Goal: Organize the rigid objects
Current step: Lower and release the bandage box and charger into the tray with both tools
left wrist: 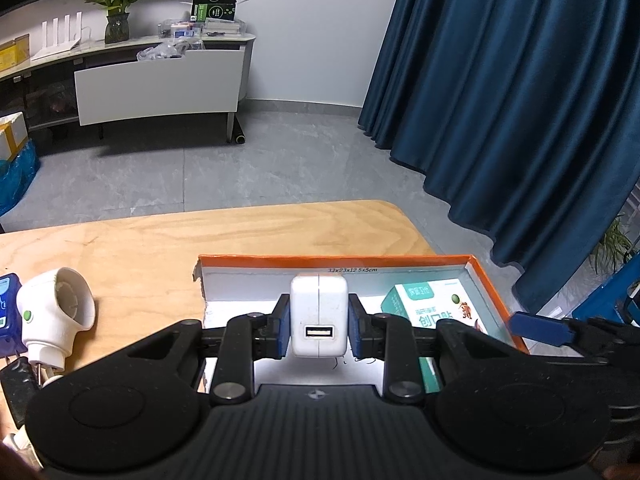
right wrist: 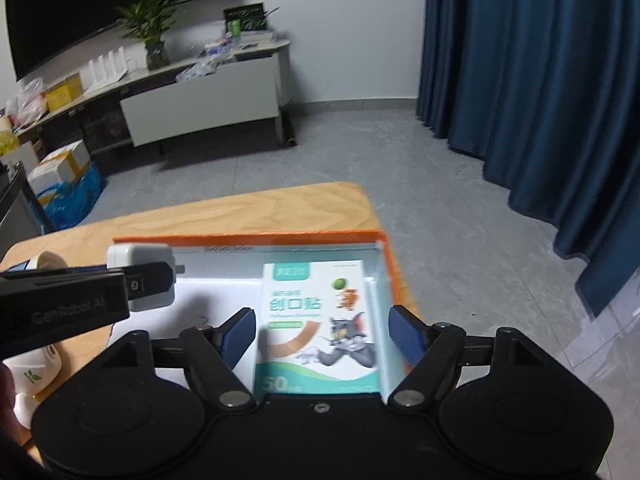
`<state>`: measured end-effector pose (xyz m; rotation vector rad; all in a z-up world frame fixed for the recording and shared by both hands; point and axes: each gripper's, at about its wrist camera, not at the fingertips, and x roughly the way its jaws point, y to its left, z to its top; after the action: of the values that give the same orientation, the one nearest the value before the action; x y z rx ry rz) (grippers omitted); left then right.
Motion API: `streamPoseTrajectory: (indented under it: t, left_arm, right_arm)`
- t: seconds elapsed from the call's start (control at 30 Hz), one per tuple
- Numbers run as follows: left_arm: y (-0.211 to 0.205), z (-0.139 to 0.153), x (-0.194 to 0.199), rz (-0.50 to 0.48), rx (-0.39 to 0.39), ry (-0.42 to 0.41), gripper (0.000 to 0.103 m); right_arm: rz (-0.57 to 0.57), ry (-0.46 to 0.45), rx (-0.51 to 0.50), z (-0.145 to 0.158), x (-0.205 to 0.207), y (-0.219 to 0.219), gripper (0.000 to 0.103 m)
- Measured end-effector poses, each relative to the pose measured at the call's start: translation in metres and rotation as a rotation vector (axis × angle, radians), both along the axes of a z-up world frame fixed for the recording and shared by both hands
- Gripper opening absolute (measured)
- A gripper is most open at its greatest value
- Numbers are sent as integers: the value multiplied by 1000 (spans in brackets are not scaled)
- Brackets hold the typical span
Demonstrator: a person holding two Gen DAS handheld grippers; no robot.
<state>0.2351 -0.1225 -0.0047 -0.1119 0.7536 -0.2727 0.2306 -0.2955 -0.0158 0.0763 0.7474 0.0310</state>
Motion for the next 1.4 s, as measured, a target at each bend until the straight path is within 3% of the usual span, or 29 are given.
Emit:
streamPoseTrajectory:
  t: [0.27,0.4,0.43,0.53,0.7,0.9,1.4]
  left_arm:
    - [-9,-6,5,-17,-2,8,32]
    - [-9,1,-1,-23,2,1,48]
    - [-8,3,-4,-20,3,4,58]
    - [-3,11,-14,-5,6,2,73]
    - [7,25,-36,27,35,22,92]
    - [18,29,-66,54,62,23,97]
    - [76,31,-107,199,27,31,97]
  right_arm:
    - [10,-61,13,19,-30,-1,87]
    - [21,-73,-2,24,-38,3,87]
    - [21,-72,-2,24,-40,3,87]
    - [22,-69,19,26,-45,4,88]
    - [19,-70,47,31,-60,7,88]
    - [32,-52,52,33,-78,14,89]
    - [151,-21,46,30,-112,60,89]
